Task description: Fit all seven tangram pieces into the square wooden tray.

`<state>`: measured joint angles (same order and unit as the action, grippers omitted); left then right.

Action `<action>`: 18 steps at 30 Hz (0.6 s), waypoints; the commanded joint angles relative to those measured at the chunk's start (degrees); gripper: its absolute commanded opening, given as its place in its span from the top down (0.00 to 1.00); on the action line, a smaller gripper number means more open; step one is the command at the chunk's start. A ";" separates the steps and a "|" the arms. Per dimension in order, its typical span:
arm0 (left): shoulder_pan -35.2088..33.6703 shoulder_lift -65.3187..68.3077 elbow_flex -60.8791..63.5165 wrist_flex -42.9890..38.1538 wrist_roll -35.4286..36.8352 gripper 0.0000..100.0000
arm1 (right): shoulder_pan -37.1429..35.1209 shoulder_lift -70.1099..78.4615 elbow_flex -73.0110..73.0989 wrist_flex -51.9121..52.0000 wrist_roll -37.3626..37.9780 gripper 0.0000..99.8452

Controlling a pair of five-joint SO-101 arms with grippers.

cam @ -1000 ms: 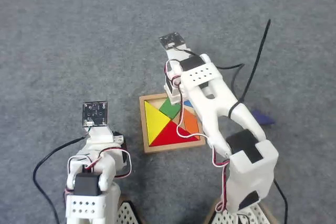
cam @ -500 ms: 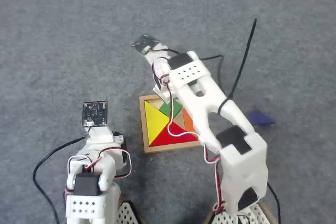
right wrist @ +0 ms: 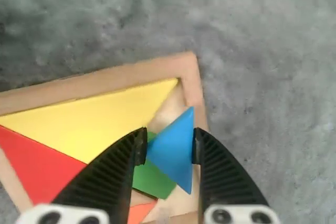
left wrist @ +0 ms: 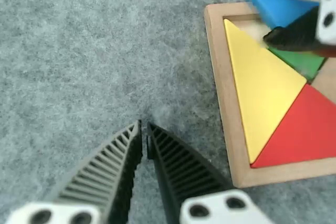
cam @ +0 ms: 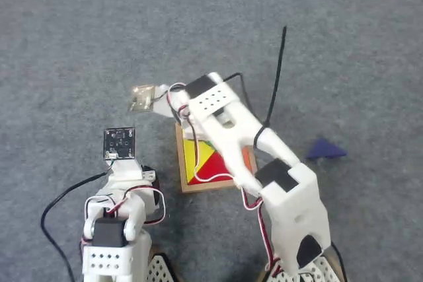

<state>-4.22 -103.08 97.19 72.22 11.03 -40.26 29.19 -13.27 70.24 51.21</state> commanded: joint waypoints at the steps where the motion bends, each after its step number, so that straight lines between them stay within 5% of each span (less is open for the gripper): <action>1: -0.35 -1.14 -0.75 0.09 -0.53 0.99 | -1.27 -0.84 -3.69 0.57 1.67 0.93; 7: -0.35 -1.14 -0.75 0.09 -0.53 0.99 | -1.63 -0.75 -3.69 0.84 2.02 0.91; 12: -0.35 -1.14 -0.75 0.09 -0.53 0.99 | -1.54 -0.75 -3.60 1.19 1.67 0.79; 18: -0.35 -1.14 -0.75 0.09 -0.53 0.99 | -1.54 -0.75 -3.60 0.66 1.67 0.79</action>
<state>-4.22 -103.08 97.19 72.22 11.03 -41.14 29.19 -13.27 70.33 52.44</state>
